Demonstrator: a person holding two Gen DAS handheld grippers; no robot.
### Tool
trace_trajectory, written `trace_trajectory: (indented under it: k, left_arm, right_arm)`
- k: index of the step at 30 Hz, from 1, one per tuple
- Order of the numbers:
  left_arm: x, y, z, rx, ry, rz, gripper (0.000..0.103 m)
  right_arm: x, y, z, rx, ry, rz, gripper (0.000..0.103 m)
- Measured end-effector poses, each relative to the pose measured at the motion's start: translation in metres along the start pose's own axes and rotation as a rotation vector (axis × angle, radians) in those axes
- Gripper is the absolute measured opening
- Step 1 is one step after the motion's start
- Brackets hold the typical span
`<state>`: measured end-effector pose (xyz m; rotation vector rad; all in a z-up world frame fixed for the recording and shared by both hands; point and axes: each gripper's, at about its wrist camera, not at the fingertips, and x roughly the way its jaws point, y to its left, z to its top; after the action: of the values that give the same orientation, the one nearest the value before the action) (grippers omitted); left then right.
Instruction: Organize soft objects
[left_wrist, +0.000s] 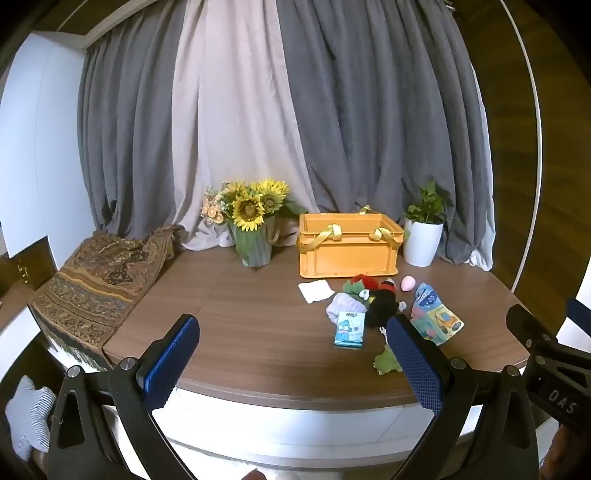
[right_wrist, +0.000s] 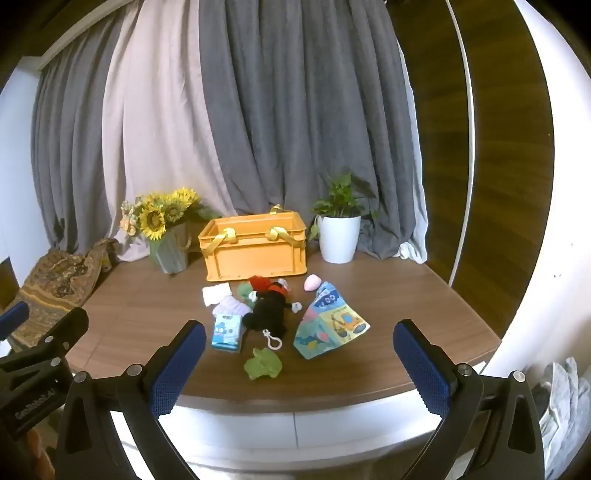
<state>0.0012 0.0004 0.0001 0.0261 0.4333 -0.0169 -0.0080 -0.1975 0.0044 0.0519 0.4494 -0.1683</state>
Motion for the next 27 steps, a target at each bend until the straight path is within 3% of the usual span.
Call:
trace_trajectory:
  k: [27]
  left_arm:
    - [-0.003,-0.009,0.022,-0.01,-0.003,-0.011,0.103]
  right_arm:
    - [-0.005,-0.011,0.004,0.02,-0.007,-0.006,0.103]
